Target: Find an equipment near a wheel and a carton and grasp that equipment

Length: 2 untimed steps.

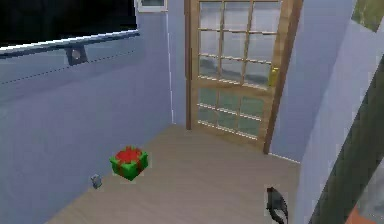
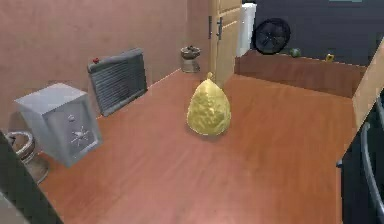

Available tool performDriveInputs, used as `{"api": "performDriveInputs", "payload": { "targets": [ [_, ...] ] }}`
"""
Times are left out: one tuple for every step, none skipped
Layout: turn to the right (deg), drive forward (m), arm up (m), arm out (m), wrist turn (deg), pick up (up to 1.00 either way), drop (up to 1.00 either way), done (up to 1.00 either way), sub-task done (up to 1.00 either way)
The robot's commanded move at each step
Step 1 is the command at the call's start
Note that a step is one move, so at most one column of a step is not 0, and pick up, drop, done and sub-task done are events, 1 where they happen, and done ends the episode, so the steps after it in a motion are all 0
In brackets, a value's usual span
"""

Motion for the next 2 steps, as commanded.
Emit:
{"api": "performDriveInputs", "payload": {
  "targets": [
    [45.0, 0.00, 0.00, 0.00, 0.0, 0.00, 0.00, 0.00, 0.00],
    [30.0, 0.00, 0.00, 0.00, 0.0, 0.00, 0.00, 0.00, 0.00]
  ]
}}
